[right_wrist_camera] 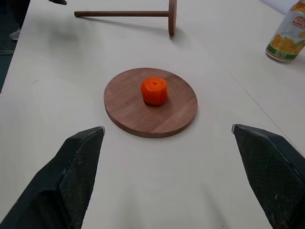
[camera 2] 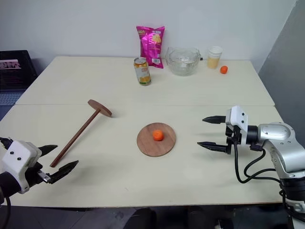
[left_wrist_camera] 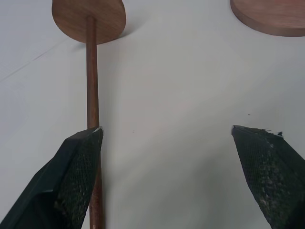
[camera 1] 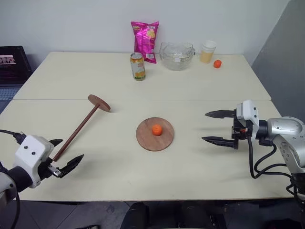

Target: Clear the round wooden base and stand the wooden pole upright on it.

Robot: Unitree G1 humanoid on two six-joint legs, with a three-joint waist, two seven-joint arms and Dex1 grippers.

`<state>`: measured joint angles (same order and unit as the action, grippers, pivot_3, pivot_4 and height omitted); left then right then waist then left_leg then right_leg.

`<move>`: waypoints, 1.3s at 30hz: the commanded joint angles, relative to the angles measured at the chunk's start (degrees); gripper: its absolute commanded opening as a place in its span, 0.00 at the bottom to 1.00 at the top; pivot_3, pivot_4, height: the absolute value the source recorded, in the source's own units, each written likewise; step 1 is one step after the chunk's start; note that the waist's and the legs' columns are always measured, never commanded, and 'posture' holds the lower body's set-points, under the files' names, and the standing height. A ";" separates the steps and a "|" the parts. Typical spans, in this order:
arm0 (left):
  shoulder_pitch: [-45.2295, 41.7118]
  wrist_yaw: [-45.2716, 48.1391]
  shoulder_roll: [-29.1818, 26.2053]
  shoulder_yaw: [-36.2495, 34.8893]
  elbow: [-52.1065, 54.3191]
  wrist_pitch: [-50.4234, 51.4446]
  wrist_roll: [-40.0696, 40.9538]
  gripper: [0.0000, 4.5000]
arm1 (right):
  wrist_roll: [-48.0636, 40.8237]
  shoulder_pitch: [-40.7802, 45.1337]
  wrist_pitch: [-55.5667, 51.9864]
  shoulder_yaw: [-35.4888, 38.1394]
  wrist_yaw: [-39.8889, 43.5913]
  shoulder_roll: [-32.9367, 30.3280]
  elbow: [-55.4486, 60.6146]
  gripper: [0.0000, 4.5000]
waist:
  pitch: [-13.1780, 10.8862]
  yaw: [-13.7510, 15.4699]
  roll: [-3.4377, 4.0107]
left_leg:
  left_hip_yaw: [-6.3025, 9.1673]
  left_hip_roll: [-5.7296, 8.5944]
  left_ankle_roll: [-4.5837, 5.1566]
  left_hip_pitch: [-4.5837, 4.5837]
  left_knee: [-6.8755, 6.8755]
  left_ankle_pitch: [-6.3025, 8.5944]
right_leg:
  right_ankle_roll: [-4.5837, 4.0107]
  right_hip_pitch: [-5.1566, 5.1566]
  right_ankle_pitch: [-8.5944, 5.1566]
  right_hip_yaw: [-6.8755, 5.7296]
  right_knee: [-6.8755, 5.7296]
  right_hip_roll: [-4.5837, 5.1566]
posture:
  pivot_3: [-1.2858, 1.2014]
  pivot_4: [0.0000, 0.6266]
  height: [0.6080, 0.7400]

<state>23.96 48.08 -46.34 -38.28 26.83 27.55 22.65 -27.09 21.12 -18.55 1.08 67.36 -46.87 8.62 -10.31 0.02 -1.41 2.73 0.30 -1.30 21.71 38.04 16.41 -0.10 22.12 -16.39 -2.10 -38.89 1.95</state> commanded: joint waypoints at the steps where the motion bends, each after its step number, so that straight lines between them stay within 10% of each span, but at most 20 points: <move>1: -1.12 0.78 -0.71 -2.17 -0.23 -1.72 0.63 1.00 | -0.48 1.06 -0.51 2.13 -0.50 -1.00 1.80 1.00 | 0.00 0.00 0.00 | 0.00 0.00 0.00 0.00 0.00 0.00 | 0.00 0.00 0.00 0.00 0.00 0.00 | 0.52 0.24 1.00; 25: -8.99 3.91 -3.12 2.32 -1.67 -5.57 0.29 1.00 | -2.18 0.48 -3.45 3.65 -6.94 2.27 6.86 1.00 | -0.01 0.01 0.01 | 0.01 0.00 0.00 0.02 0.00 0.00 | 0.00 0.02 0.00 -0.02 -0.01 0.01 | 0.52 0.24 1.00; 39: -19.07 6.63 -4.52 20.82 2.81 -3.53 1.88 1.00 | 12.52 10.89 -4.03 -19.23 -17.68 21.89 -3.73 1.00 | -0.03 0.01 0.04 | 0.01 0.01 -0.01 0.09 -0.01 -0.01 | -0.09 0.13 0.04 0.00 -0.01 -0.02 | 0.52 0.24 1.00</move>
<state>6.33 55.10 -50.48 -17.88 29.07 24.54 24.51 -17.03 30.16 -25.47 -16.93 51.42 -27.04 7.65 -10.34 0.03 -1.37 2.73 0.31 -1.32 21.82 38.04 16.40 -0.18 22.25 -16.35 -2.10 -38.90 1.93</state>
